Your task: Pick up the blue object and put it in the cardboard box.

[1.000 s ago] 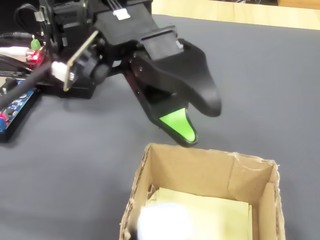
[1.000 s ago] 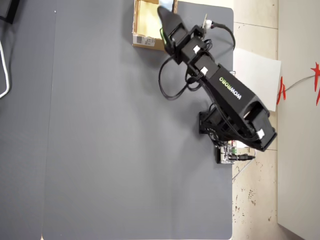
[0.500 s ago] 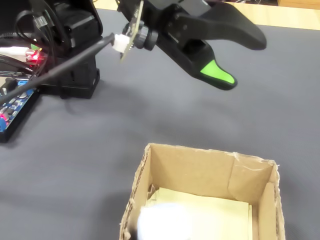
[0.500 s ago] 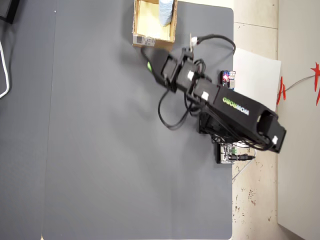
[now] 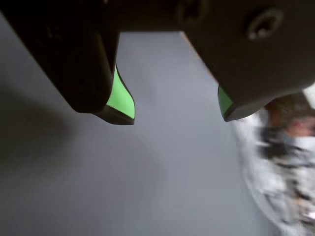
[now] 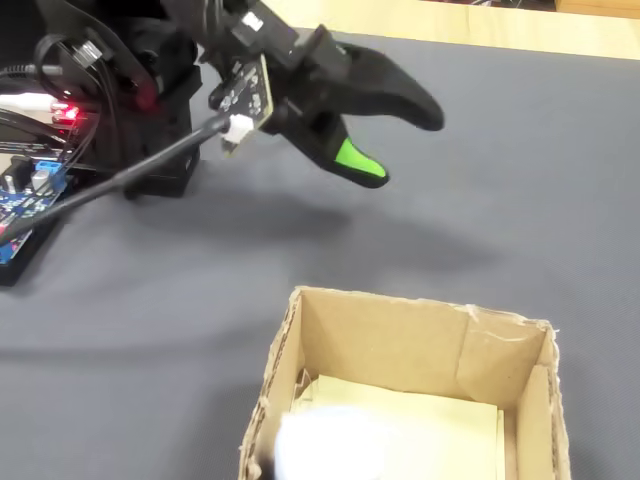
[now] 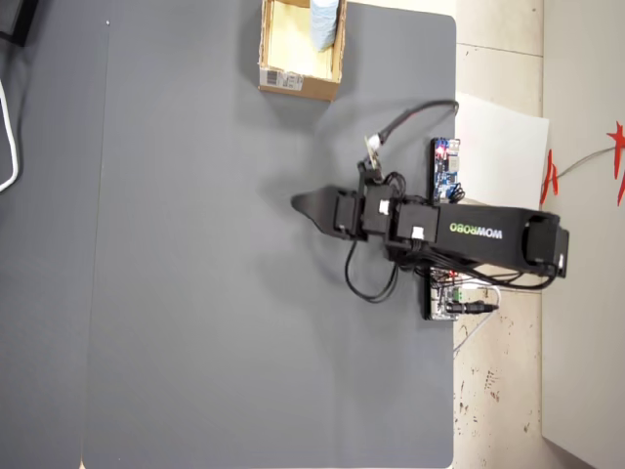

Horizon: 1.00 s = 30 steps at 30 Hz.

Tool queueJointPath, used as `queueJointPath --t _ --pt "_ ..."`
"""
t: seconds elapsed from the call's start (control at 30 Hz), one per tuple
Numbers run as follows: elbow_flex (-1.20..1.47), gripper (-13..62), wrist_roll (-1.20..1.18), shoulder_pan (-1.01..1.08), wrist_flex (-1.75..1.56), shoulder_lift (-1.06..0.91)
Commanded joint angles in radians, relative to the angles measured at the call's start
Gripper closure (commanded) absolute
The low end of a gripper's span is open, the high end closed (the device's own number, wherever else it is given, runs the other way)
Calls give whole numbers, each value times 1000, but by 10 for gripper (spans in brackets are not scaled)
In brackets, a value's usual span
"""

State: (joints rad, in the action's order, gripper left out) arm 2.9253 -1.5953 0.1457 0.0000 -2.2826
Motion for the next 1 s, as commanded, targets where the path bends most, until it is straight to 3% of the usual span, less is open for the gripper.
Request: queueJointPath --t 0.0,0.37,0.97 --pt "-28 156 -14 -9 -81 -86" --pt "193 145 -43 -15 -106 -86" --pt "193 153 -26 -21 48 -84"
